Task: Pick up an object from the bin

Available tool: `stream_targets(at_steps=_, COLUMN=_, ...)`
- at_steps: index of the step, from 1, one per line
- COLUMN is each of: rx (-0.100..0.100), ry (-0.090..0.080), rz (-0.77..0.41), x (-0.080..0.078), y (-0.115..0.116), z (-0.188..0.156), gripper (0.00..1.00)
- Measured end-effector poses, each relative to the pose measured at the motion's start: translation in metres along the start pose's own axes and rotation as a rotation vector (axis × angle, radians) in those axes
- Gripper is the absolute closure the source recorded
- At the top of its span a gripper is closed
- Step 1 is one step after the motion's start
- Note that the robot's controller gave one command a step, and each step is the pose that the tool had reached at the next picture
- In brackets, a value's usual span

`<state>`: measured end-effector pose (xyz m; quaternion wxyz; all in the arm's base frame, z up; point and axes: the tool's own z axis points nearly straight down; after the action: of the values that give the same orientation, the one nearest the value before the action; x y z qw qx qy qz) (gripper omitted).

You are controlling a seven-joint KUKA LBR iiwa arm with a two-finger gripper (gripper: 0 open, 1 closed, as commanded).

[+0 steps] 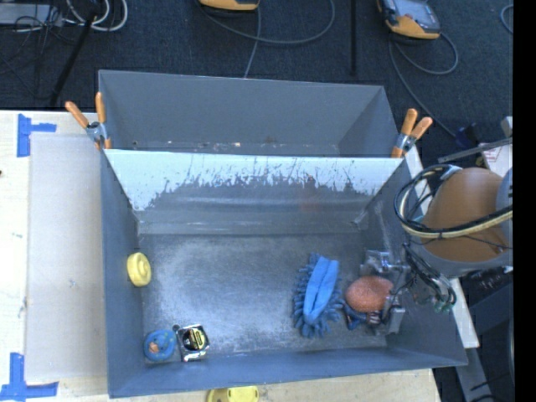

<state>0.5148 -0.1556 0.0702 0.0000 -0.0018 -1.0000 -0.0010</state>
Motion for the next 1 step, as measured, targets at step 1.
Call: stream_targets(at_steps=1, rx=0.001, ry=0.0, rz=-0.005, x=-0.0001, y=0.0003, z=0.0001, gripper=1.0)
